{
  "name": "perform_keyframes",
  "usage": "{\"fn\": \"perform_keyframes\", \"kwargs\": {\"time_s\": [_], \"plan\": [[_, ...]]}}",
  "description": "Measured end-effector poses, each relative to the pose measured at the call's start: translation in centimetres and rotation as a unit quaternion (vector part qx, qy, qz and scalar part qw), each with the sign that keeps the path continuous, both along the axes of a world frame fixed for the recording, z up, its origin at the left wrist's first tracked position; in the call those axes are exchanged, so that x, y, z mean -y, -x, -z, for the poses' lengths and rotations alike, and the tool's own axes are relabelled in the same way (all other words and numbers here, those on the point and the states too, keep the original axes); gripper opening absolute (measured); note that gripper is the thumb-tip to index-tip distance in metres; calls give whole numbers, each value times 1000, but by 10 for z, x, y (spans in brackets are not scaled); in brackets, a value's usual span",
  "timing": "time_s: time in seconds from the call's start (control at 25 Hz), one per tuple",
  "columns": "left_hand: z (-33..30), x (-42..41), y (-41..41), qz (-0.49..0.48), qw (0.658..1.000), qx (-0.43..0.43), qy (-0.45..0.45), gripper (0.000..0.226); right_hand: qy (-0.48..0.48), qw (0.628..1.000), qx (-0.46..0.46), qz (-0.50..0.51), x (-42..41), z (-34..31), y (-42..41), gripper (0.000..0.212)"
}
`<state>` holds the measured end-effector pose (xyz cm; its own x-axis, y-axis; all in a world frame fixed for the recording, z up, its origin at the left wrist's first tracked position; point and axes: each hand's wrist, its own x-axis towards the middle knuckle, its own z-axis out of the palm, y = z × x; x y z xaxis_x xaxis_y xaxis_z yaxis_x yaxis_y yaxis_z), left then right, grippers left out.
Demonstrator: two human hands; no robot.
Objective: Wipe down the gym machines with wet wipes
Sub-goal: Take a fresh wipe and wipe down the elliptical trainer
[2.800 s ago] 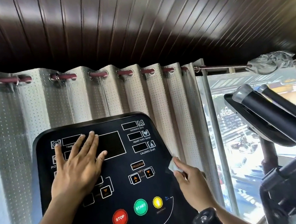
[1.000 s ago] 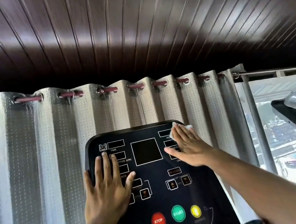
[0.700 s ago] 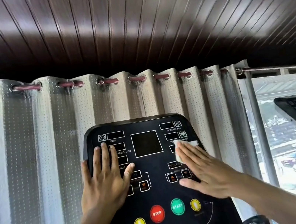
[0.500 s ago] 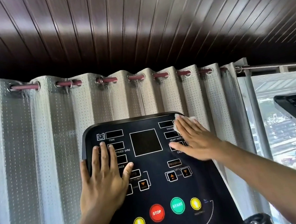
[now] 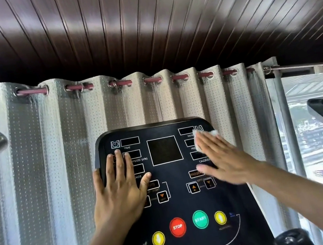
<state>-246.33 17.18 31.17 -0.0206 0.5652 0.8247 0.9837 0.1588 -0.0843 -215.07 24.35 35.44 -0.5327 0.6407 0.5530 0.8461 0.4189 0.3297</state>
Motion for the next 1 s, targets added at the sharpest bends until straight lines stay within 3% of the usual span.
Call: {"fn": "perform_keyframes", "kwargs": {"time_s": [0.12, 0.2, 0.36, 0.56, 0.72, 0.8, 0.88, 1.0], "plan": [[0, 0, -1, 7, 1000, 6, 8, 89, 39, 997, -67, 1, -27, -49, 36, 101], [-1, 2, -1, 8, 1000, 15, 12, 87, 37, 999, -19, -34, -21, -51, 64, 102], [-11, 11, 2, 84, 993, 85, 18, 79, -5, 994, 75, -77, 30, 14, 48, 94], [-16, 14, 1, 115, 986, 120, 26, 64, 37, 996, -33, 69, 4, 4, -14, 97], [-19, 11, 7, 181, 966, 182, -1, 58, 89, 992, -72, 49, -19, -54, 43, 97], [-19, 11, 10, 209, 958, 197, -19, 55, 89, 995, -33, 2, -9, -53, 73, 97], [-18, 13, 12, 244, 941, 230, -48, 54, 52, 994, 68, -60, 19, -20, 79, 95], [-19, 16, 9, 250, 922, 289, -69, 60, 18, 986, 140, -90, 43, 20, 28, 88]]}}
